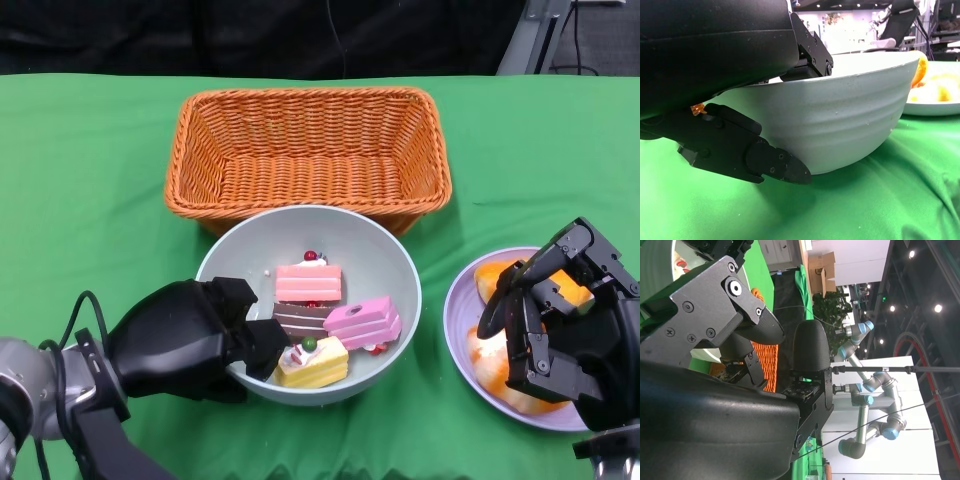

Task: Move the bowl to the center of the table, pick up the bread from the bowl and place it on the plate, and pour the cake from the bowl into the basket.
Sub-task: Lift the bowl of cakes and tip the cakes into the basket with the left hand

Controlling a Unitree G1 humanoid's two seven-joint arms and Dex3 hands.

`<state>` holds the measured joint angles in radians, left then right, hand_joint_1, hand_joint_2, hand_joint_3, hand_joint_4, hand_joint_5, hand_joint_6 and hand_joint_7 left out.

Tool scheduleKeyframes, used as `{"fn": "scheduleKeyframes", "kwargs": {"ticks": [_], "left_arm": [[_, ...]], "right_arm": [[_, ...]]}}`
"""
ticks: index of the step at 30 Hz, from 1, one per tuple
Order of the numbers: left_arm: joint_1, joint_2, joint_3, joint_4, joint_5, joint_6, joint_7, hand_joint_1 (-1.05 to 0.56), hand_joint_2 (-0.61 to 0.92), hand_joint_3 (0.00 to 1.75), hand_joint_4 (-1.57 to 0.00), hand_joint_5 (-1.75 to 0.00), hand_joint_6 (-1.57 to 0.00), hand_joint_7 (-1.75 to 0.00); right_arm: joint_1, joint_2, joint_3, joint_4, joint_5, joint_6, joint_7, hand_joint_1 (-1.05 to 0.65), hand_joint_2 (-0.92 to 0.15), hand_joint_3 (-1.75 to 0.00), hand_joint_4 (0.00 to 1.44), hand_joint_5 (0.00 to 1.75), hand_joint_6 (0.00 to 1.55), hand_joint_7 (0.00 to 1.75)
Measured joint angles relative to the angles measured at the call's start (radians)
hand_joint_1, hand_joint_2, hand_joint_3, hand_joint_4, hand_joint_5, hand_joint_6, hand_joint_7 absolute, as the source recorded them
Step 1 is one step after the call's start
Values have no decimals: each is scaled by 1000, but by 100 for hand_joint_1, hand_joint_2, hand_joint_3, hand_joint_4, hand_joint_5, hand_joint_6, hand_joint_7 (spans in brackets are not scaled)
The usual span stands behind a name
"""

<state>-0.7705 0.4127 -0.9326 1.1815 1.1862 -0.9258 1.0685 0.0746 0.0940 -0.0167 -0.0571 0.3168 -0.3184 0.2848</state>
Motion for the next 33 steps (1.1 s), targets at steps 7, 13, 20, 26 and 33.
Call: {"fn": "scheduleKeyframes", "kwargs": {"ticks": [7, 13, 20, 26, 33], "left_arm": [[12, -2, 15, 7, -19, -12, 13, -15, 92, 27, -66, -175, -46, -174], [38, -5, 77, 8, -88, -63, 13, -10, 92, 34, -67, -175, -51, -168], [44, 6, 151, -46, -167, -168, -8, -15, 92, 54, -69, -175, -59, -153], [62, 63, 163, -146, -163, -269, -29, -20, 87, 63, -72, -175, -63, -150], [122, 119, 200, -267, -139, -314, -29, -18, 76, 86, -73, -175, -61, -156]], "right_arm": [[1, 7, 0, 0, -4, -6, -12, -4, -44, -142, 75, 175, 49, 166], [6, 13, 0, 0, -24, -8, -27, -3, -51, -133, 78, 175, 54, 162], [7, 22, 0, 1, -40, -12, -57, -1, -58, -126, 79, 175, 57, 159], [4, 22, -3, 9, -42, -14, -59, -3, -59, -125, 76, 175, 55, 159], [-1, 23, -4, 14, -44, -14, -70, -3, -59, -123, 75, 175, 54, 158]]}}
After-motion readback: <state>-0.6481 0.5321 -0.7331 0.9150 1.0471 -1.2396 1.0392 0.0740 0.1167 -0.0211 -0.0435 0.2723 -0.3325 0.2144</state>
